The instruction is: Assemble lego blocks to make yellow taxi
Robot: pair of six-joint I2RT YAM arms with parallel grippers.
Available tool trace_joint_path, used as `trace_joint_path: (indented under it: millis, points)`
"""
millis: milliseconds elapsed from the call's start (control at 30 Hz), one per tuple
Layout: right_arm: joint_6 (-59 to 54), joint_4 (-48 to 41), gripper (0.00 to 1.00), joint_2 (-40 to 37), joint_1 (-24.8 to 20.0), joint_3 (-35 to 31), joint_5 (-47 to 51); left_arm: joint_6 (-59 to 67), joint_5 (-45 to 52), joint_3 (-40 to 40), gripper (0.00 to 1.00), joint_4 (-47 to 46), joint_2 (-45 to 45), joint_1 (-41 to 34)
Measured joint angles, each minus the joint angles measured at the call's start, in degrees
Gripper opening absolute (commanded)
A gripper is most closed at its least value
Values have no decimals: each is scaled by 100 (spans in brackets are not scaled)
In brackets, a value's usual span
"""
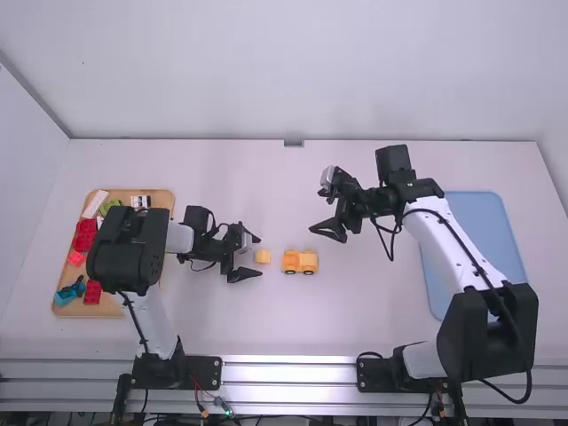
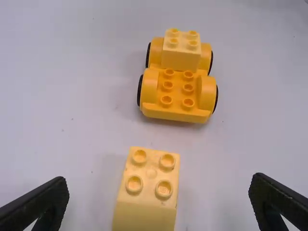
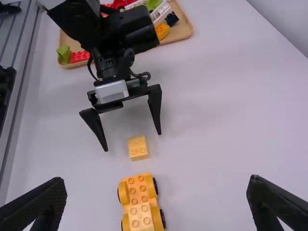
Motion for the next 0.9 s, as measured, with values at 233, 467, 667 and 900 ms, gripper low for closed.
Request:
trace_joint_path:
  millis: [233,467,667,900]
  points:
    - [-28,-9,99,0,0,-17,-31,282,0,4,78,269,96,0]
    - [-577,0,99,0,0,-282,-227,251,-50,-76,74,608,116,-153]
    - [-1093,1163,99,-2,2,-1373,-457,92,-68,-74,65,715,173,-177]
    - [-1239,3475,98,0,101,-3056,-542,-52,-68,-74,60,1036,391,-188]
